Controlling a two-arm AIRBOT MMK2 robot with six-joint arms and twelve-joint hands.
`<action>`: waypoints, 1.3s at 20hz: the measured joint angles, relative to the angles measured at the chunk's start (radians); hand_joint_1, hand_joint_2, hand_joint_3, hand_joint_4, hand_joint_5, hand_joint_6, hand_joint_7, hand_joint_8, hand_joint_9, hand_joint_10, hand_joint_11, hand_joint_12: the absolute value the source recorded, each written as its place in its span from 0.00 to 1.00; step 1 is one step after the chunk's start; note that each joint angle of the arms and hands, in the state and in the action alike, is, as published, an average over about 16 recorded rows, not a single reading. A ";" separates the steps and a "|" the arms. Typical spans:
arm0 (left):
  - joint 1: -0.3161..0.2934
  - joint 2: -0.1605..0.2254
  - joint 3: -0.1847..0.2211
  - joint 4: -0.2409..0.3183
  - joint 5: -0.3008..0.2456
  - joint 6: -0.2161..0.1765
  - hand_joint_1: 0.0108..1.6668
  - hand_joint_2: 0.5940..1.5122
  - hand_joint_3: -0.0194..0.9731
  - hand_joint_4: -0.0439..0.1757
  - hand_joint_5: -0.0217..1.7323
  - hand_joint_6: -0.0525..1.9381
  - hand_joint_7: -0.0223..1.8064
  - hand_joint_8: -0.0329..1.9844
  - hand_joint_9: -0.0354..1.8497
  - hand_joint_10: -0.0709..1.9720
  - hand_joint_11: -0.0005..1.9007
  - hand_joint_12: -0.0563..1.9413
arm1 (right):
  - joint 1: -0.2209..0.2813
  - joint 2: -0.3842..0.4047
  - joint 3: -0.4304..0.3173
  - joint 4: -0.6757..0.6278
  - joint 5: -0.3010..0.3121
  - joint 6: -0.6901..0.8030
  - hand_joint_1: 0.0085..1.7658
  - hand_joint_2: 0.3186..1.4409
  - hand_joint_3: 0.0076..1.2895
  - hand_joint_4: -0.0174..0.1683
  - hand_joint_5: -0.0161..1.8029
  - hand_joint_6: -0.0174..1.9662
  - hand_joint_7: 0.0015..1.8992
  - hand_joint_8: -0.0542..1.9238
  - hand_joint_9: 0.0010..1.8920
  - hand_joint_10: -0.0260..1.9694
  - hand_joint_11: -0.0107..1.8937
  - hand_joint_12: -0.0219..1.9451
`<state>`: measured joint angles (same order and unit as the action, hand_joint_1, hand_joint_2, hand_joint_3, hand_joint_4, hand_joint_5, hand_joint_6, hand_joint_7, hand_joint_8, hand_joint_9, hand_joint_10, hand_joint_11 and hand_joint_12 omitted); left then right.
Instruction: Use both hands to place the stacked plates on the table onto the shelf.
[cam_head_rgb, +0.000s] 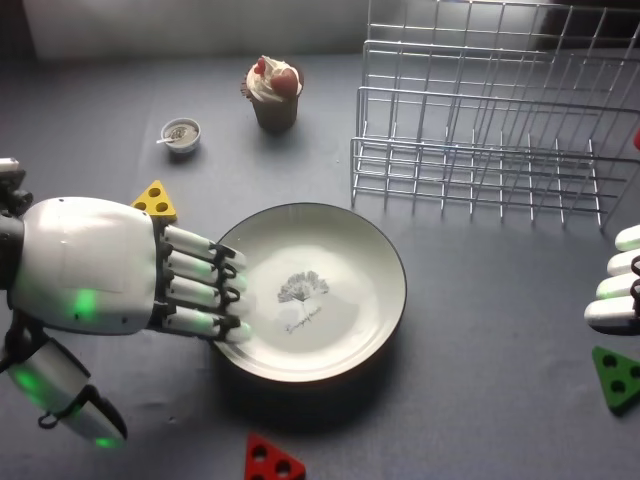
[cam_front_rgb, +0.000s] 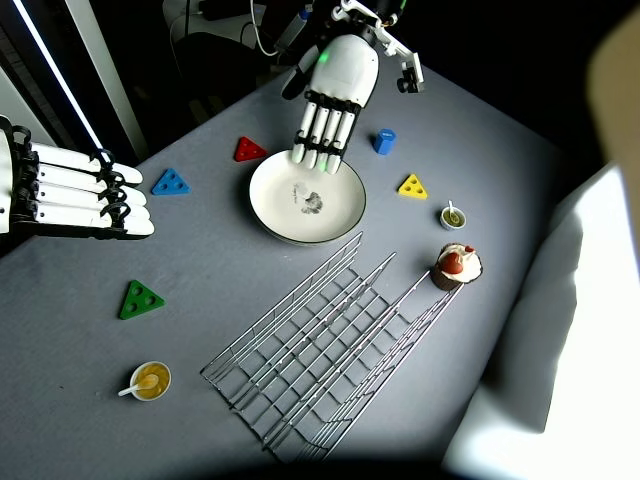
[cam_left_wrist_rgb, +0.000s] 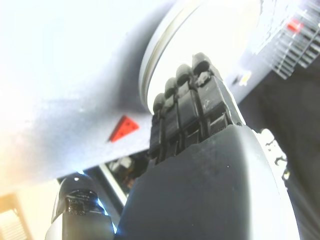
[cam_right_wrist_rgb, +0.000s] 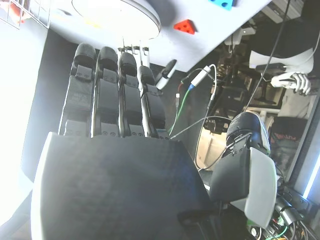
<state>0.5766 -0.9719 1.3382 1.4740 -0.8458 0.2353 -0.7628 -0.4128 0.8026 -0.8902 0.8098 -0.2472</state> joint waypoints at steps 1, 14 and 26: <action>0.000 -0.004 0.004 0.007 0.007 0.001 0.01 0.45 0.04 0.17 0.11 0.02 0.14 0.01 0.14 0.04 0.10 0.04 | 0.000 0.000 0.000 0.001 0.000 0.000 0.01 0.56 0.01 0.09 0.13 0.02 0.14 0.03 0.15 0.01 0.14 0.02; 0.017 -0.044 0.040 0.056 0.045 -0.010 0.01 0.45 0.04 0.15 0.10 0.01 0.13 0.01 0.14 0.04 0.11 0.04 | 0.006 0.003 -0.015 0.078 -0.026 -0.131 0.01 0.56 0.01 0.11 0.14 0.02 0.15 0.03 0.15 0.01 0.14 0.02; 0.025 -0.119 0.062 -0.013 0.023 -0.019 0.01 0.46 0.04 0.15 0.09 0.01 0.11 0.01 0.14 0.04 0.11 0.04 | 0.088 -0.038 -0.051 0.108 -0.109 -0.413 0.05 0.56 0.01 0.12 0.11 0.02 0.14 0.03 0.14 0.01 0.14 0.02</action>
<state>0.6020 -1.0911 1.4006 1.4612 -0.8225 0.2165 -0.6746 -0.4506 0.7516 -0.7827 0.7011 -0.6605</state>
